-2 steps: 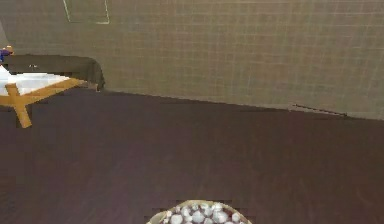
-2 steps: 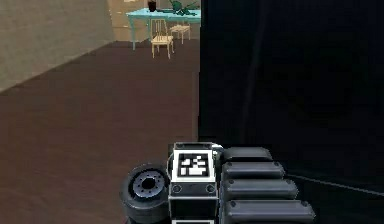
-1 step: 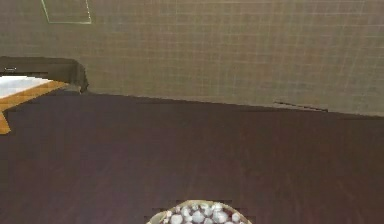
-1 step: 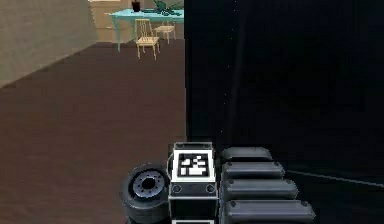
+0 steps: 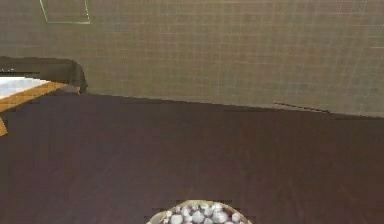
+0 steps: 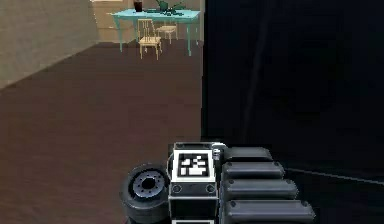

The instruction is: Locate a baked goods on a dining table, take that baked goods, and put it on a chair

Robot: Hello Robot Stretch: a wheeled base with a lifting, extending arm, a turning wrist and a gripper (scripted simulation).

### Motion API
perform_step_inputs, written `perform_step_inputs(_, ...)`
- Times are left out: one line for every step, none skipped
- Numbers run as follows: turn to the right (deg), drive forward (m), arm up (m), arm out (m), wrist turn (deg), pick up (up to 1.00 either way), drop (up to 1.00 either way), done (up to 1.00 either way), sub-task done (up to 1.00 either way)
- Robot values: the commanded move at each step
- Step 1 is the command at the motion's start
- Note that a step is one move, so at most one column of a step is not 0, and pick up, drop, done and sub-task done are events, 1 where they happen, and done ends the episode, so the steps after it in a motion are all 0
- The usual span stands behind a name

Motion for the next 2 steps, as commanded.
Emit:
perform_step_inputs(36.0, 0.0, 0.0, 0.0, 0.0, 0.0, 0.0, 0.0, 0.0)
perform_step_inputs(0.0, 0.65, 0.0, 0.0, 0.0, 0.0, 0.0, 0.0, 0.0)
